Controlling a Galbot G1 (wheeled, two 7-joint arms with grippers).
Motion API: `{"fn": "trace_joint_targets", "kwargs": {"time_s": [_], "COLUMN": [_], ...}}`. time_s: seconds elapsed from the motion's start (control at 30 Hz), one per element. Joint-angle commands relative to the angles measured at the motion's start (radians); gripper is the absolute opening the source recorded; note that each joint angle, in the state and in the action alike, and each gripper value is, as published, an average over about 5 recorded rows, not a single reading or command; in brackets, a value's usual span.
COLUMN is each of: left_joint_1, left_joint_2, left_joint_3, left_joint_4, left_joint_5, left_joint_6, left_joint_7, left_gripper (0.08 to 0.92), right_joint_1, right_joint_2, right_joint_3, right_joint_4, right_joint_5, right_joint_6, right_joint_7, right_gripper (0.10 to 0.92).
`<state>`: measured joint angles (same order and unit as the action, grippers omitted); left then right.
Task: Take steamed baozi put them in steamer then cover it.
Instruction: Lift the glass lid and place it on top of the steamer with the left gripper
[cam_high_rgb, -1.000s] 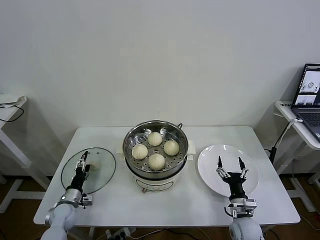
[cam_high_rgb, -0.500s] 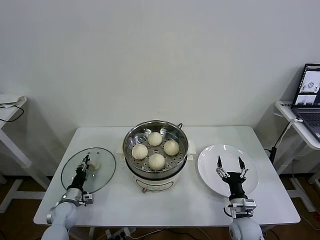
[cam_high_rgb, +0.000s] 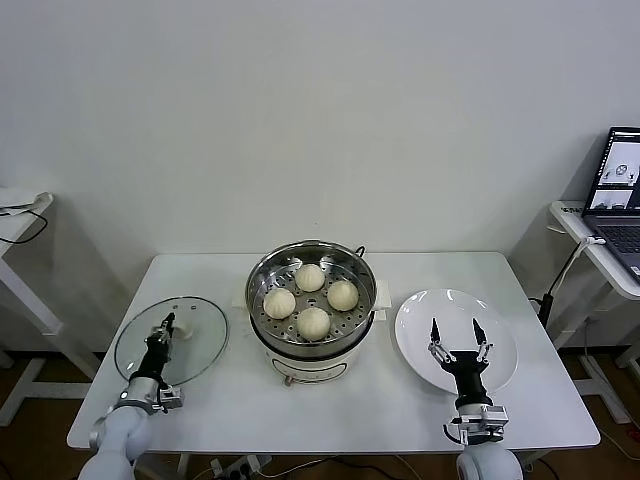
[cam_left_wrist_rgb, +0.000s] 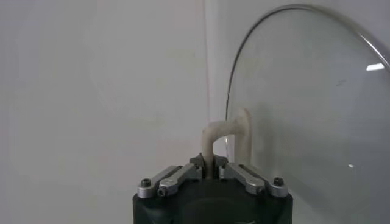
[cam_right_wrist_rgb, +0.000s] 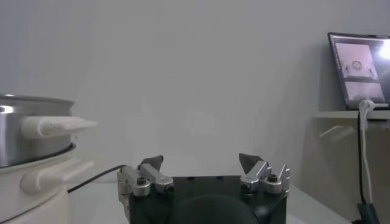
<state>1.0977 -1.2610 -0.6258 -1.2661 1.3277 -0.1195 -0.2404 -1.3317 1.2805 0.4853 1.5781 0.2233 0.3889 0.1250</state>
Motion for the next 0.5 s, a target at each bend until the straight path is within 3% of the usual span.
{"fn": "trace_joint_targets", "kwargs": {"time_s": [0.03, 0.3, 0.5], "left_joint_1": [0.076, 0.142, 0.154], "left_joint_2": [0.033, 0.105, 0.130], "left_joint_3": [-0.078, -0.121, 0.064], "left_joint_4": [-0.303, -0.691, -0.953], "left_joint_5": [-0.038, -0.128, -0.217], "left_joint_6": [0.008, 0.107, 0.254], "left_joint_7": [-0.012, 0.064, 0.164], "left_gripper": [0.198, 0.197, 0.197], "right_joint_1": [-0.002, -0.003, -0.010], "right_joint_2": [0.004, 0.013, 0.016], "right_joint_3": [-0.001, 0.006, 0.020], "right_joint_4": [-0.001, 0.010, 0.019], "right_joint_5": [-0.013, -0.013, -0.011], "right_joint_6": [0.005, 0.005, 0.005], "right_joint_7": [-0.001, 0.001, 0.003], "right_gripper": [0.823, 0.823, 0.823]}}
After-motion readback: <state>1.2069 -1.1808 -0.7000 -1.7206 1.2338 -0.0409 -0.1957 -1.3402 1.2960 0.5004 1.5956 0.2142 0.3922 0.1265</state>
